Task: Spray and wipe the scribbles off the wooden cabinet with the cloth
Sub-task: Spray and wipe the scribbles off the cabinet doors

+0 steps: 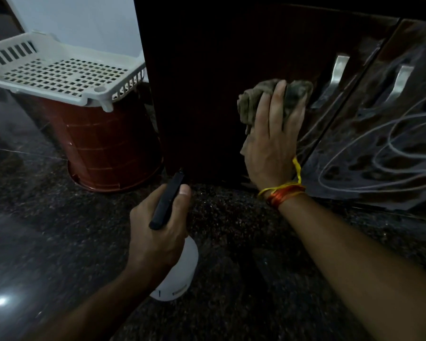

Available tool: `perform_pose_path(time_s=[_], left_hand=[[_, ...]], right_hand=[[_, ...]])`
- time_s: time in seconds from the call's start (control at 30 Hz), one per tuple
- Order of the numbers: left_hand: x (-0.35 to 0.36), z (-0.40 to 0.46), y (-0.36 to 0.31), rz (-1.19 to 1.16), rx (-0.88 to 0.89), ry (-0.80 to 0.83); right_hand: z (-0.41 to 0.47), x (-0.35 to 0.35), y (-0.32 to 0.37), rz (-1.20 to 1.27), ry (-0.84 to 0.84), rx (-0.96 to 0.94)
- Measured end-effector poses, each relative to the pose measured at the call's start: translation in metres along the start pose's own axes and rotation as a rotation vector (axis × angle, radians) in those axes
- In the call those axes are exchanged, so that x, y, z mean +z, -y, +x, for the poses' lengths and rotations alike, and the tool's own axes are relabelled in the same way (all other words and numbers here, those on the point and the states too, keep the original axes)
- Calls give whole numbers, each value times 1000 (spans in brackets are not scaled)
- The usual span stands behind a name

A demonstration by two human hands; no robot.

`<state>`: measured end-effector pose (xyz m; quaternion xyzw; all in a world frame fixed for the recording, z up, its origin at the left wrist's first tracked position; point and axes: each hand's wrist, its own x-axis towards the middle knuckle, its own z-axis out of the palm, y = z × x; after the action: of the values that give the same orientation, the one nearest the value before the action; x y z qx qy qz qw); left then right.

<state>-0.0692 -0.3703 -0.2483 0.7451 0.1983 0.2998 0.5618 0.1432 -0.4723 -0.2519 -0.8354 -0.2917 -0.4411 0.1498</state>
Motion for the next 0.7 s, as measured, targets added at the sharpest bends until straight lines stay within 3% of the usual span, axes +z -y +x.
perform_pose_path(time_s=[0.1, 0.23, 0.3, 0.47, 0.6, 0.7], left_hand=[[4, 1, 0, -14, 6, -2], [6, 2, -2, -32, 29, 1], [6, 0, -2, -38, 39, 7], [2, -6, 4, -9, 30, 21], [5, -5, 6, 29, 27, 18], [8, 0, 5, 12, 29, 14]], right_hand=[[-4, 3, -4, -15, -7, -20], [-71, 22, -23, -29, 242, -39], [-101, 26, -31, -43, 282, -39], [-77, 19, -34, -89, 188, -123], [-43, 17, -20, -46, 50, -4], [-65, 27, -35, -104, 95, -195]])
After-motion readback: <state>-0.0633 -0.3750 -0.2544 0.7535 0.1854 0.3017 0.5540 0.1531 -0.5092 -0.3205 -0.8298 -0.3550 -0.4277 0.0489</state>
